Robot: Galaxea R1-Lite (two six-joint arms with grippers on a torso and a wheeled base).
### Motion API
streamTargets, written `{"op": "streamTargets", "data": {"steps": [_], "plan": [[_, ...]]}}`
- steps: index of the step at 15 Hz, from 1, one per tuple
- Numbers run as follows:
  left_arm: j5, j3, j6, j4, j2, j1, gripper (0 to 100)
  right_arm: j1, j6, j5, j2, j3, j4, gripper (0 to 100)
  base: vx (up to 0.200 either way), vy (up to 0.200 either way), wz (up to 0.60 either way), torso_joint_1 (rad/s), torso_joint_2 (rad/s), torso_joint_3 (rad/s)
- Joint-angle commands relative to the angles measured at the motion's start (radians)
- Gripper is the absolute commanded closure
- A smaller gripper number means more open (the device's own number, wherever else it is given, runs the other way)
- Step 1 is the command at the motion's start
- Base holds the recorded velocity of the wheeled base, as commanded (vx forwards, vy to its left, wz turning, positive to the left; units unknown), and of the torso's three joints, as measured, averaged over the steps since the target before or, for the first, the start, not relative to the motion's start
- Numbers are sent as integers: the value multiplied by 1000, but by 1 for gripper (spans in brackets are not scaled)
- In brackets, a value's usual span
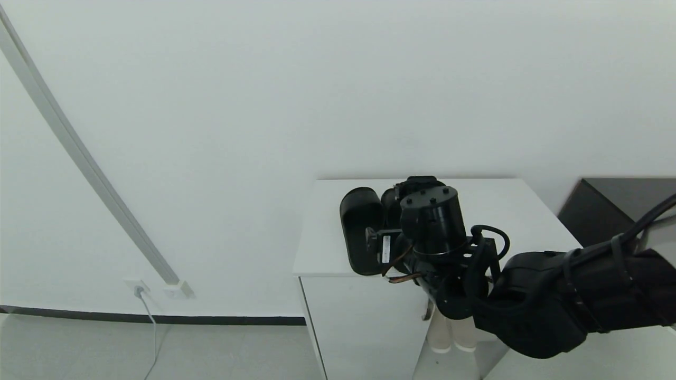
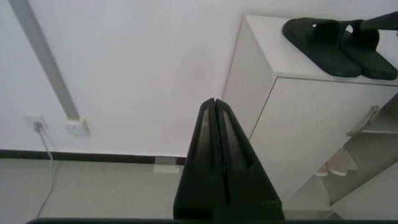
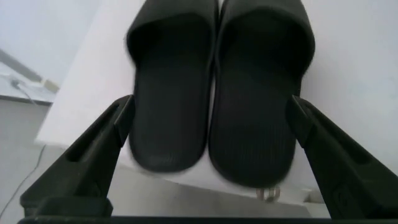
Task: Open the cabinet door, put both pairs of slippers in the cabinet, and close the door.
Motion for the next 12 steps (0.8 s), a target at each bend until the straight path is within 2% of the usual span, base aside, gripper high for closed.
{"op": "streamTargets", "data": {"steps": [1, 4, 12], "plan": [[0, 0, -2, 0, 1, 1, 100, 0, -4, -10, 54, 28, -63, 0, 200, 0, 0, 7, 2, 2], [2, 0, -2, 0, 1, 1, 100, -11, -43, -9, 140, 33, -176, 0, 0, 0, 0, 0, 0, 0], [3, 0, -5, 0, 1, 1, 100, -94, -116, 13, 306, -190, -182, 0, 0, 0, 0, 0, 0, 0]]}}
